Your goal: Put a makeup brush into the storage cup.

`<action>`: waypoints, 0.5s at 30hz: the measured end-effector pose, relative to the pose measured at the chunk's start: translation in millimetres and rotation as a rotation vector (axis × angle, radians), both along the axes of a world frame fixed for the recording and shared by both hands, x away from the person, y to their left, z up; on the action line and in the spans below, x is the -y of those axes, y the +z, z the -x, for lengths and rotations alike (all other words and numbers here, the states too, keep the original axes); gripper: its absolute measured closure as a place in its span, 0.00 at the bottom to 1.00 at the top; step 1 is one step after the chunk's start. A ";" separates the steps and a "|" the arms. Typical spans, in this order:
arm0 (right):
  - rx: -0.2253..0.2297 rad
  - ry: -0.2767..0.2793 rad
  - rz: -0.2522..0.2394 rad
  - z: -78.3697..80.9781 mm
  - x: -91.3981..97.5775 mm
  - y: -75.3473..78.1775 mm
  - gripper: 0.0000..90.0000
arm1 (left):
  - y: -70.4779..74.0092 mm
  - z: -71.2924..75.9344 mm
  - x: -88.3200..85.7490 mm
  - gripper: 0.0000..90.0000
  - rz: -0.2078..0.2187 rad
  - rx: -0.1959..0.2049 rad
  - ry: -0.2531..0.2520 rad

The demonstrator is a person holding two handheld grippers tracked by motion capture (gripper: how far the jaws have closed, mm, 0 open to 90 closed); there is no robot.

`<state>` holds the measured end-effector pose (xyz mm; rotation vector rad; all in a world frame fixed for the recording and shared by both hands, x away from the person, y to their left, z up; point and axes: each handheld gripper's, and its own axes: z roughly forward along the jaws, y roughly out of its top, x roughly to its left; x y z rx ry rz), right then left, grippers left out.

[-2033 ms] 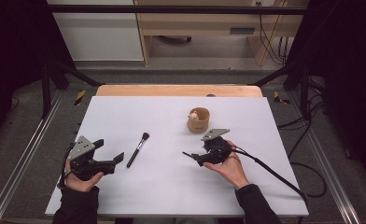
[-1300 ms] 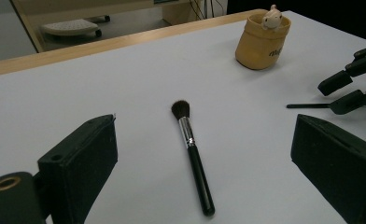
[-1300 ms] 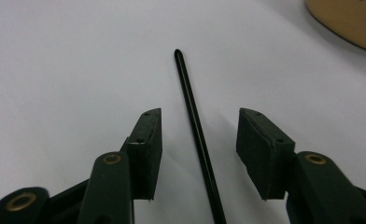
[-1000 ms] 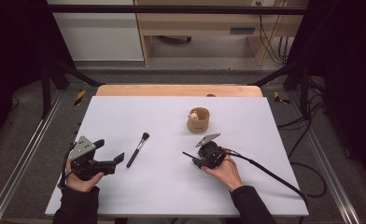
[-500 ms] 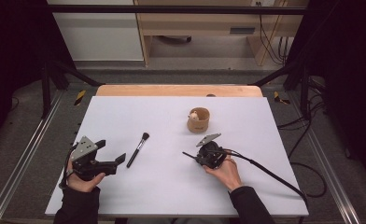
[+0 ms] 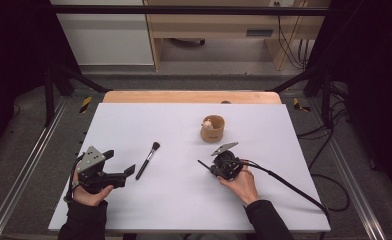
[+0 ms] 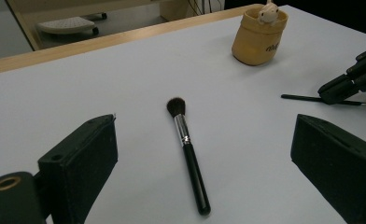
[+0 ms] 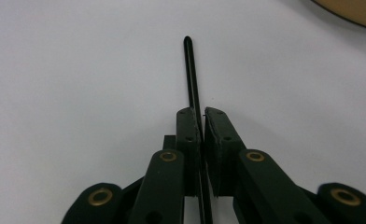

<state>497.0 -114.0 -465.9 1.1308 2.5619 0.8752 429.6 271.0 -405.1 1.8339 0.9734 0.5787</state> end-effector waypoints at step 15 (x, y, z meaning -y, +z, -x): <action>0.034 0.036 -0.009 3.9 12.3 35.4 0.61 | -0.5 -0.6 3.6 0.07 -0.005 -0.003 -0.018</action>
